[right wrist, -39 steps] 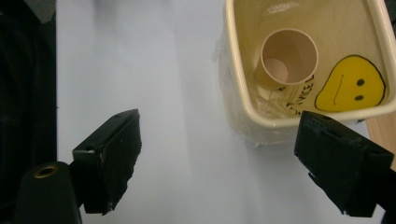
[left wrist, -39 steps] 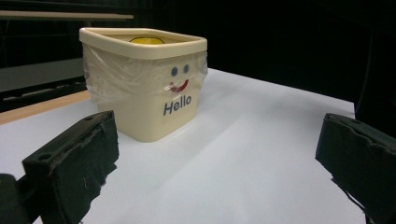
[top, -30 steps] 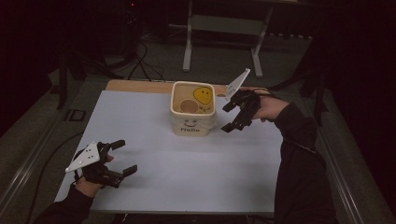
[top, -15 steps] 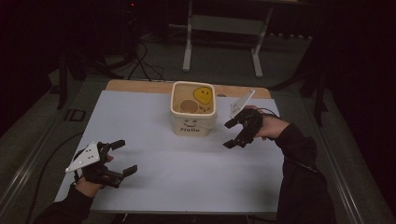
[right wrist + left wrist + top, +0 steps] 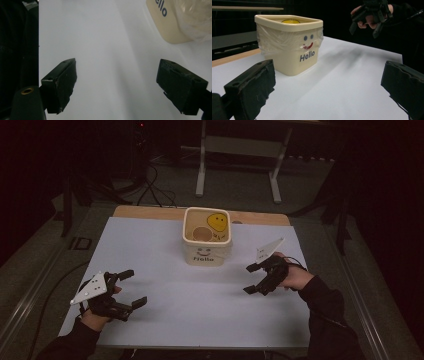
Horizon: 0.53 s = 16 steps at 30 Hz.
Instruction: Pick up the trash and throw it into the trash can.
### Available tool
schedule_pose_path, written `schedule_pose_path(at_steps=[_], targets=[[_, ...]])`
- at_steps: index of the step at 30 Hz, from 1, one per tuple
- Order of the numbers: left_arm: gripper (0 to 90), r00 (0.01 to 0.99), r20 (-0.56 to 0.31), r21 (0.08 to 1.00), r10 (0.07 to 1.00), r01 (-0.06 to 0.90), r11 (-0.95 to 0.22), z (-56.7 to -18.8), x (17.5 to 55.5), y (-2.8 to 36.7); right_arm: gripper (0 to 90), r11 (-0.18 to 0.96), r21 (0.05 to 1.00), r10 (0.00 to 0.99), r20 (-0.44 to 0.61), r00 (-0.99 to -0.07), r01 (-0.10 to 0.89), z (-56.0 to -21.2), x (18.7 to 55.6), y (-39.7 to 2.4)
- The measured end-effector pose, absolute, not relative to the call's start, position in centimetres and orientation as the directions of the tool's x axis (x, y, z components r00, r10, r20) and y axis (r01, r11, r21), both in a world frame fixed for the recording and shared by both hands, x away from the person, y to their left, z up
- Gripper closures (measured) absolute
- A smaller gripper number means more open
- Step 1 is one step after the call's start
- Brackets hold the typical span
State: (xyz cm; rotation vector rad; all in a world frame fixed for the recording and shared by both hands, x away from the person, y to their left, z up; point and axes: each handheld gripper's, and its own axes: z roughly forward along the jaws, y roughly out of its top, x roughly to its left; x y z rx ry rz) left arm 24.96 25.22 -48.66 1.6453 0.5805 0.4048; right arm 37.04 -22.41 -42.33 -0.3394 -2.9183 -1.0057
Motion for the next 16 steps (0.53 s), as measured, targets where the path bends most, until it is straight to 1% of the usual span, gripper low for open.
schedule_pose_path(at_steps=[3, 7, 16], targets=[[0.7, 0.810, -0.062, 0.985, 0.583, 0.142, -0.093, -48.7, 24.9, 25.2, 16.4, 0.738, 0.632, 0.216, 0.109, -0.970, 0.235, -43.3, 36.5, -22.9], [0.7, 0.811, -0.059, 0.986, 0.582, 0.140, -0.094, -48.6, 25.0, 25.2, 18.4, 0.721, 0.646, 0.247, 0.101, -0.964, 0.252, -44.3, 36.2, -23.2], [0.7, 0.810, -0.058, 0.987, 0.584, 0.135, -0.089, -48.5, 24.8, 25.3, 18.4, 0.712, 0.652, 0.250, 0.111, -0.962, 0.260, -44.5, 36.3, -23.0]])
